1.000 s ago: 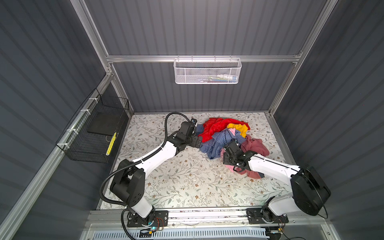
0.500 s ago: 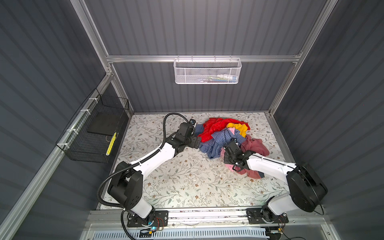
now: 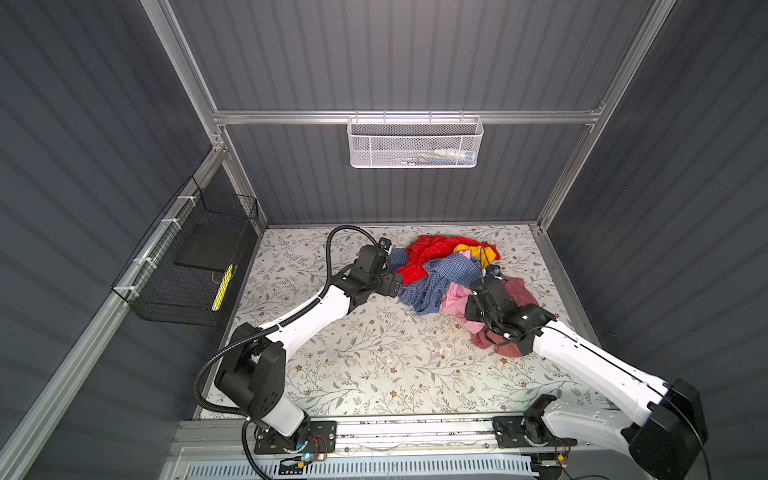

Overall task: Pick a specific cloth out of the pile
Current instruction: 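Lower the right gripper onto the light pink shirt and grasp it, then lift the light pink shirt high above the pile with the right gripper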

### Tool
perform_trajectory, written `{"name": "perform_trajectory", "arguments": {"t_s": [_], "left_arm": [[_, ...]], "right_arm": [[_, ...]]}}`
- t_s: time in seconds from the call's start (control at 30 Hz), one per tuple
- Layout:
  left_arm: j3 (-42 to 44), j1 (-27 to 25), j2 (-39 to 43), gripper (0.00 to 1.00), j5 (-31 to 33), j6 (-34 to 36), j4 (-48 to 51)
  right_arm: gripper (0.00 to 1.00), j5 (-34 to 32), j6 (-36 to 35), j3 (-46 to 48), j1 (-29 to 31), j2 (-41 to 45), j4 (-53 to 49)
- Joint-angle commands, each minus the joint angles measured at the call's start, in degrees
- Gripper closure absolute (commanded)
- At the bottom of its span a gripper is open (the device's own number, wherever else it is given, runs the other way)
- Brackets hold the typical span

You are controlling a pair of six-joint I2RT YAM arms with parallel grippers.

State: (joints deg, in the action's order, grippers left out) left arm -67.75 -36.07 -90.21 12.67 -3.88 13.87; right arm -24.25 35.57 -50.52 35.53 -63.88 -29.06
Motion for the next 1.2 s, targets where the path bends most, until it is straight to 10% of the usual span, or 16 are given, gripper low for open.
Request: {"name": "perform_trajectory", "arguments": {"t_s": [0.0, 1.17], "left_arm": [[0.11, -0.16, 1.43, 0.00, 0.31, -0.14, -0.46], [-2.50, -0.14, 0.42, 0.00, -2.52, 0.71, -1.03]], "right_arm": [[1.00, -4.60, -1.58, -4.52, -0.01, 4.01, -3.61], [1.00, -3.74, -27.07, -52.05, 0.94, -3.70, -7.61]]}}
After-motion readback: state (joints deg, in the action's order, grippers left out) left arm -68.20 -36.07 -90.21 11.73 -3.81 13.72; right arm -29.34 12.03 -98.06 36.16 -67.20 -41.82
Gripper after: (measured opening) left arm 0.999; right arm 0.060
